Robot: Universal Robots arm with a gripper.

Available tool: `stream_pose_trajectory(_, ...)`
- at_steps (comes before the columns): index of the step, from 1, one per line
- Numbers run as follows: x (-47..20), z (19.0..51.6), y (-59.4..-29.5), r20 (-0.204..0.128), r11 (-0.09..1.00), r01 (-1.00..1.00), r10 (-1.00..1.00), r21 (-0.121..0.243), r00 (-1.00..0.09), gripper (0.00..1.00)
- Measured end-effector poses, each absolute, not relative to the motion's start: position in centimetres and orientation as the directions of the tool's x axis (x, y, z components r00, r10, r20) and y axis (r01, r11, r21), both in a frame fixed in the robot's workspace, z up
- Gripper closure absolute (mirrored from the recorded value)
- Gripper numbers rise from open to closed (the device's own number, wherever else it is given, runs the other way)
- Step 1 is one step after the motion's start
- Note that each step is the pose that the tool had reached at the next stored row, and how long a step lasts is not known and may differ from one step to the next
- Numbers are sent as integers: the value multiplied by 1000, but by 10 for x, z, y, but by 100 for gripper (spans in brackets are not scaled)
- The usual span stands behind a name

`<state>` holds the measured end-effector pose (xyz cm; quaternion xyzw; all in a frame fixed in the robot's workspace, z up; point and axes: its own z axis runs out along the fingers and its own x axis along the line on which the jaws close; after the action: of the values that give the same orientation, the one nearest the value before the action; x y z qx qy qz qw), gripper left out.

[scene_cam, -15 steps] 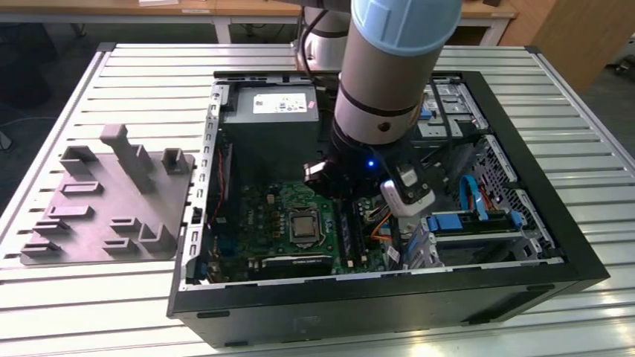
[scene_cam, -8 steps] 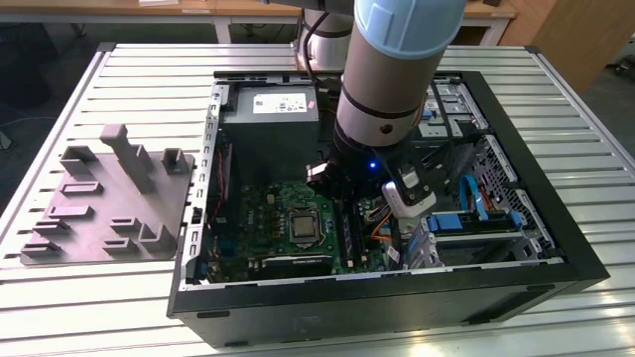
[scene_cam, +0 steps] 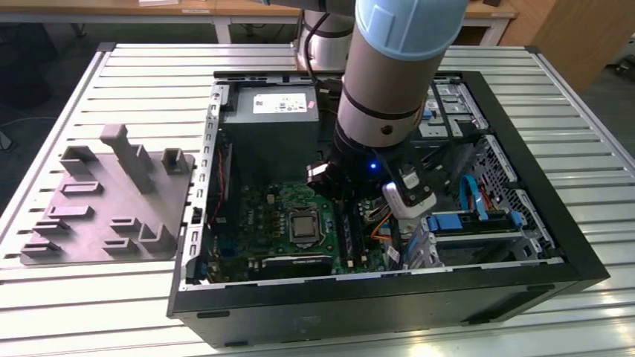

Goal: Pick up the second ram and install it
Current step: 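Insert the second ram into the second slot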

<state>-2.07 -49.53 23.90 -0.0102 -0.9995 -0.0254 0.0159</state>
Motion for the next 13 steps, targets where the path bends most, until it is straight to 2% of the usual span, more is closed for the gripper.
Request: stream_pose_trajectory(13, -18, 233, -495, 31, 998, 21, 19, 56, -999, 89)
